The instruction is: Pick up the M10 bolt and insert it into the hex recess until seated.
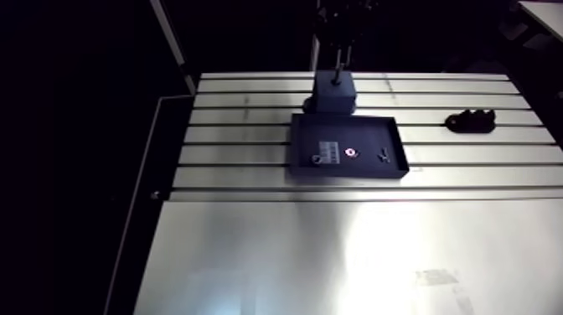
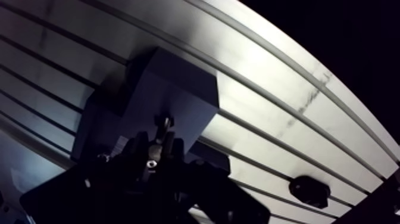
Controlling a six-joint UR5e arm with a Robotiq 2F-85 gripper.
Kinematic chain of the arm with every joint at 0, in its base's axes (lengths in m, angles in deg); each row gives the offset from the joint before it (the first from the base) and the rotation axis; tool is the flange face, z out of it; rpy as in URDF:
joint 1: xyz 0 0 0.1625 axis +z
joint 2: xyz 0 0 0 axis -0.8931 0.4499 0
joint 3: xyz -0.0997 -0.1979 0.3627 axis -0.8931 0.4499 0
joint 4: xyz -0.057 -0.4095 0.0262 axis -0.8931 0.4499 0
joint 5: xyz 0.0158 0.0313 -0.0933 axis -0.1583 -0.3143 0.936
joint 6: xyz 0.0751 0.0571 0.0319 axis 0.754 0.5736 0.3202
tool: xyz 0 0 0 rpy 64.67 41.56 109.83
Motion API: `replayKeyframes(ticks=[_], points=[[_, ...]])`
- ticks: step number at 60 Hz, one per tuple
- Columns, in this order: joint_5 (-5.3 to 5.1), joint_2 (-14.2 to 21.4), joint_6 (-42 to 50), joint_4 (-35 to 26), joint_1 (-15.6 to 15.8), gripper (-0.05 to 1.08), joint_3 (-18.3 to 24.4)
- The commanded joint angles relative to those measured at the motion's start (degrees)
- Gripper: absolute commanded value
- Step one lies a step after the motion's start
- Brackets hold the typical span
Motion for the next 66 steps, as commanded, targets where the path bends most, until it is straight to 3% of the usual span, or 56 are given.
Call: replayKeyframes(ticks=[1, 66], points=[[0.01, -0.01, -0.03, 0.29, 0.00, 0.78, -0.17], [0.01, -0.37, -0.11, 0.38, 0.09, 0.78, -0.35]])
